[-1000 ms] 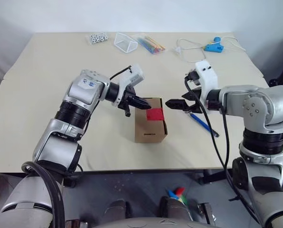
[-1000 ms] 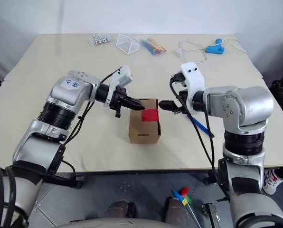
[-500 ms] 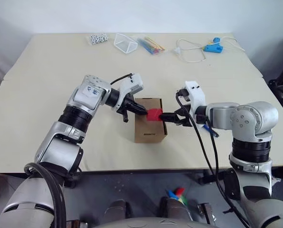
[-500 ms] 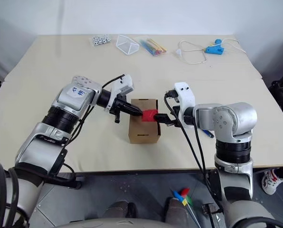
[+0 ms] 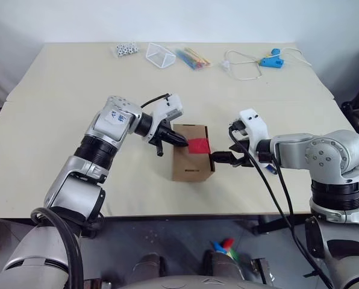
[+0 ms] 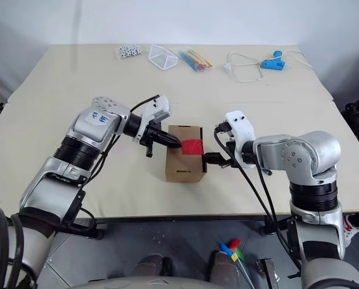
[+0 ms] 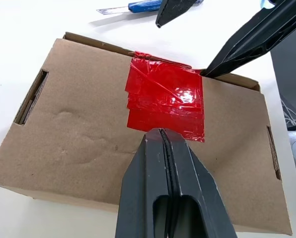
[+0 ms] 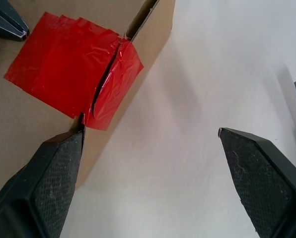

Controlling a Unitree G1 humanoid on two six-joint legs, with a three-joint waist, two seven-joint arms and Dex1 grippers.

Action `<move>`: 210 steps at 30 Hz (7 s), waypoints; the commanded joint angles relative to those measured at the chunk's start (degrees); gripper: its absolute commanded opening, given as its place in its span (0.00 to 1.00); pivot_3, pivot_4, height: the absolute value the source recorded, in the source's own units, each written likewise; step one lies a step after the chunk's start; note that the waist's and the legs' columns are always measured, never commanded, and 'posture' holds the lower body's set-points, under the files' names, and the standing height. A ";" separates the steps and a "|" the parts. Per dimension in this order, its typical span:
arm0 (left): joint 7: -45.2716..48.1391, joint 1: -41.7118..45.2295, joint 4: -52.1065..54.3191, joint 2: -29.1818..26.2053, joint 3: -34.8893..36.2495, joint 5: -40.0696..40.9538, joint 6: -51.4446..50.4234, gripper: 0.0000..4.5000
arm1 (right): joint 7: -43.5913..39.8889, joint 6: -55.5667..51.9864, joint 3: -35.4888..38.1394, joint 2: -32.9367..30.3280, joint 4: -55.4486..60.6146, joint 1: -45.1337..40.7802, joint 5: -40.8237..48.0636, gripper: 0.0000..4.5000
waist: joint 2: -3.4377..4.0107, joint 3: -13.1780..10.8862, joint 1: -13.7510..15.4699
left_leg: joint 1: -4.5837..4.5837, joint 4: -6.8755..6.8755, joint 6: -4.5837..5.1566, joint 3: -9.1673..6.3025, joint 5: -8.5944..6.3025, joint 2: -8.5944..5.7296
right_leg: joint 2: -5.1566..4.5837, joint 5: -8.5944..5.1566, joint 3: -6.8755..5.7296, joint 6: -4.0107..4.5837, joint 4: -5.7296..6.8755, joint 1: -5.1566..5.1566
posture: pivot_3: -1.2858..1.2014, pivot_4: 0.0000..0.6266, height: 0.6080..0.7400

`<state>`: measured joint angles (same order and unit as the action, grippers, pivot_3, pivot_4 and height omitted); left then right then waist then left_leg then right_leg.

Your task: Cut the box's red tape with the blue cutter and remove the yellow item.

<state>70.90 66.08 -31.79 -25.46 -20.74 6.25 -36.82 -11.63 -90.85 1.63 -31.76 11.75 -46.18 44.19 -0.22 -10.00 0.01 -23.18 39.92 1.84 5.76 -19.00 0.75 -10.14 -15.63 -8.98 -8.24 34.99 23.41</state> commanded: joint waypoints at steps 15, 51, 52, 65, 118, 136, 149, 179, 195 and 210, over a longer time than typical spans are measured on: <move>0.62 -7.00 7.69 -1.56 -2.77 -1.99 -2.92 0.00 | 5.69 -1.65 -3.94 -3.12 -0.49 4.88 1.80 0.99 | -0.06 0.24 0.29 | 0.10 0.03 0.01 -0.14 0.00 -0.01 | -0.01 0.00 -0.04 0.00 -0.02 -0.18 | 0.52 0.24 1.00; -0.90 -11.02 10.76 -2.98 -2.38 -2.18 -4.45 0.00 | -3.64 -1.22 5.86 -1.56 -2.76 8.21 0.90 0.99 | 0.02 0.45 1.20 | 0.82 0.02 0.18 -0.42 -0.20 -0.02 | -0.12 0.00 0.02 0.00 -0.31 -0.93 | 0.52 0.24 1.00; -0.87 -11.28 11.11 -3.30 -2.36 -2.13 -4.78 0.00 | -4.86 -1.01 6.72 -1.58 -3.71 8.51 1.13 0.99 | 0.02 0.45 1.13 | 0.82 0.01 0.18 -0.41 -0.20 -0.02 | -0.12 0.00 0.02 0.00 -0.32 -0.93 | 0.52 0.24 1.00; -0.48 -13.09 15.77 -6.35 -2.83 -1.61 -7.80 0.00 | -17.79 4.32 7.68 0.75 -18.72 7.21 0.62 0.99 | 0.03 0.45 -0.49 | 1.02 -0.21 0.15 -0.35 -0.19 0.03 | -0.08 0.00 0.05 0.00 -0.31 -0.96 | 0.52 0.24 1.00; -2.94 -9.84 8.61 -4.05 -3.11 -3.78 -1.98 0.00 | -13.93 -1.65 5.09 3.62 -16.80 -6.11 -7.29 0.00 | 0.26 0.36 0.17 | 0.97 -0.33 0.05 -0.33 -0.08 0.14 | -0.21 -0.03 0.16 0.05 -0.29 -0.83 | 0.52 0.24 1.00; -5.69 -8.12 2.85 -0.02 -1.41 -3.75 1.79 0.00 | 10.40 -1.65 -4.89 -6.55 -22.78 -19.78 20.74 0.00 | 0.30 0.31 0.42 | 0.77 -0.34 0.22 -0.36 0.00 0.05 | -0.32 -0.02 0.04 0.03 -0.54 -0.83 | 0.52 0.24 1.00; -9.12 -8.89 1.57 3.14 1.75 -3.22 1.73 0.00 | 32.34 -1.65 -14.64 -10.31 -24.99 -27.28 50.17 0.00 | 0.29 0.30 1.46 | 0.68 -0.34 0.36 -0.36 -0.01 0.03 | -0.36 0.00 -0.02 0.01 -0.93 -0.95 | 0.52 0.24 1.00; -3.84 -0.64 3.16 -5.12 16.67 7.90 -10.34 0.00 | 44.41 4.72 -26.44 -15.23 -23.97 -28.80 64.85 0.00 | 0.14 -0.02 0.07 | -0.32 -0.51 0.34 -0.20 -0.06 -0.06 | -0.22 0.22 -0.34 -0.38 -1.02 -0.07 | 0.52 0.24 1.00; 0.27 4.53 12.59 0.69 15.01 17.47 -17.37 0.00 | 47.76 5.70 -27.97 -16.56 -22.73 -33.05 68.08 0.00 | 0.07 -0.10 -0.14 | -0.53 -0.73 0.31 -0.11 -0.05 -0.23 | -0.20 0.22 -0.39 -0.39 -1.07 0.27 | 0.52 0.24 1.00; 0.60 -2.63 10.44 -3.67 5.05 9.36 -9.70 0.00 | 48.30 6.30 -28.25 -18.41 -21.50 -33.44 68.81 0.00 | 0.06 -0.11 0.16 | -0.51 -0.68 0.30 -0.07 -0.05 -0.25 | -0.20 0.22 -0.36 -0.39 -1.06 0.24 | 0.52 0.24 1.00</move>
<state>71.36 64.39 -21.41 -28.37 -14.33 17.02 -47.04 36.60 -84.95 -27.17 -48.66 -11.23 -77.53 111.97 -0.16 -10.11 0.17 -23.69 39.24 2.14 5.69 -19.05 0.50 -10.34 -15.41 -9.34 -8.63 33.93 23.65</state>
